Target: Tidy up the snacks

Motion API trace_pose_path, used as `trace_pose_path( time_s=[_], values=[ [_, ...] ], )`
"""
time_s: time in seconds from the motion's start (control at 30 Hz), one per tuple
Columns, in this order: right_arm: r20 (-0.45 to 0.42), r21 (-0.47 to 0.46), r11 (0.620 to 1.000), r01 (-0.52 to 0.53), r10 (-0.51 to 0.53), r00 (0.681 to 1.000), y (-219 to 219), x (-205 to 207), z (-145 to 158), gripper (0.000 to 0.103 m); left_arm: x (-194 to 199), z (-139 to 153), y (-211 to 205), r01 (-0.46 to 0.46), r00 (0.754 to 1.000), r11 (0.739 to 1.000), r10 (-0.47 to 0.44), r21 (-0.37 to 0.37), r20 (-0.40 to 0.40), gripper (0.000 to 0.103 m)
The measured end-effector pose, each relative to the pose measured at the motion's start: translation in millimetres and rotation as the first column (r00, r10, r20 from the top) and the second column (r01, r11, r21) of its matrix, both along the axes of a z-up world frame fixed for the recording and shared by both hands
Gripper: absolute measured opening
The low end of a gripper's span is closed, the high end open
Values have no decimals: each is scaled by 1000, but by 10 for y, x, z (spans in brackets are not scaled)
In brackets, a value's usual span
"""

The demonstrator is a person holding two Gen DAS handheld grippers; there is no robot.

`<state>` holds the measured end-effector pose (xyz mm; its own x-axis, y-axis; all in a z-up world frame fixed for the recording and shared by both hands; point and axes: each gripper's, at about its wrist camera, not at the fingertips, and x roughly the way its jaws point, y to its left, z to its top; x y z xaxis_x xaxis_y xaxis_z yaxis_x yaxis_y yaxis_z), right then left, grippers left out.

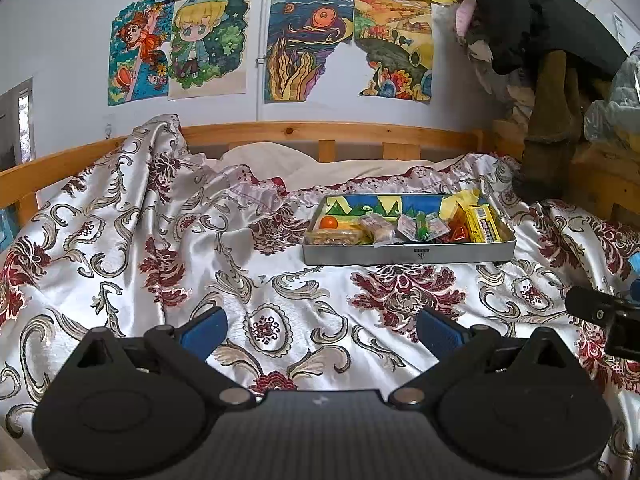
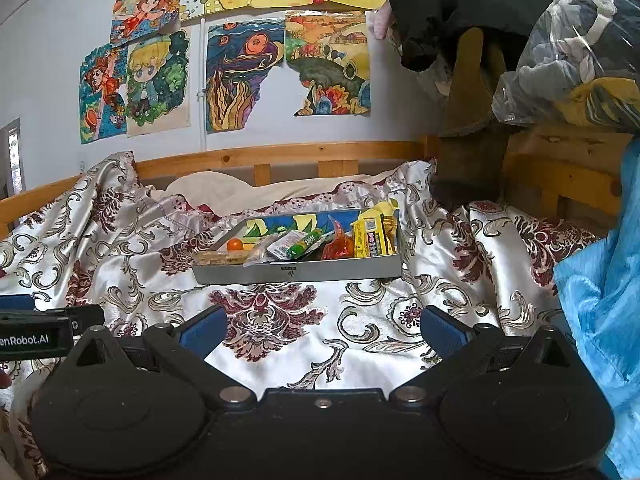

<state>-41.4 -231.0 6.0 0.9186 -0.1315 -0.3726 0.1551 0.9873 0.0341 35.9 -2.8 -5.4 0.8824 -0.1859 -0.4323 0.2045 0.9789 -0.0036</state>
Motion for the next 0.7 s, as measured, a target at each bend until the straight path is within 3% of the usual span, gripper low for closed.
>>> trace_pose_path(
  time_s=[0.7],
  values=[
    [-8,-5,1000,-5,4,1000,-1,8,-23,102,4,-6,-1,-7,1000,1000,7,-1,-6,103]
  ],
)
